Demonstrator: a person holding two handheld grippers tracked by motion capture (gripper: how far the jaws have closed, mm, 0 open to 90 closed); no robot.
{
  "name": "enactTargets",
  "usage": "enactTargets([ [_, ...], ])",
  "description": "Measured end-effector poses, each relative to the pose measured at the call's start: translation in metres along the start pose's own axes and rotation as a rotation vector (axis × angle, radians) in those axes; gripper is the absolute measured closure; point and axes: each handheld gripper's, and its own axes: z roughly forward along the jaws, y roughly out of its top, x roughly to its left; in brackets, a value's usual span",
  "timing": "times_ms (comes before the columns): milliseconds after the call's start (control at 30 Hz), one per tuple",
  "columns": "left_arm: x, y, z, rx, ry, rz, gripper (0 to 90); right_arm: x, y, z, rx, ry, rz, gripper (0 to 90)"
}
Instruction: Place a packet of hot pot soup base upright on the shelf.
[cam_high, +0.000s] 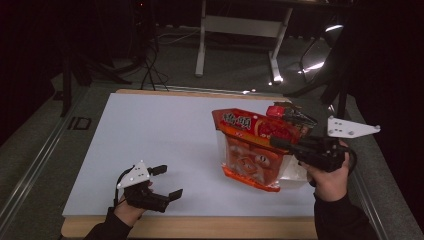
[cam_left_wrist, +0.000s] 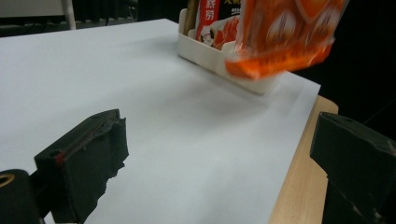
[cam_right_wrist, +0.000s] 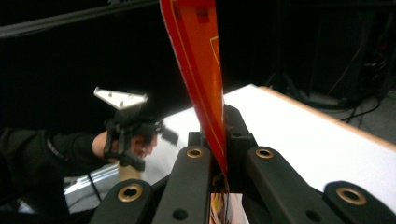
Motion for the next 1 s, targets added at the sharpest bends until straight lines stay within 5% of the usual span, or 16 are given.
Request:
enactTargets([
  [433, 0.005, -0.005, 0.001, -0.001, 0.013, -0.015, 3.3, -0.025, 0.021, -0.036, -0.054, -0.114, 0.008, 90.0],
  [1000, 0.005, -0.005, 0.002, -0.006, 0.006, -0.026, 3.3, -0.059, 0.002, -0.068, -0.048, -0.244, 0.083, 90.0],
])
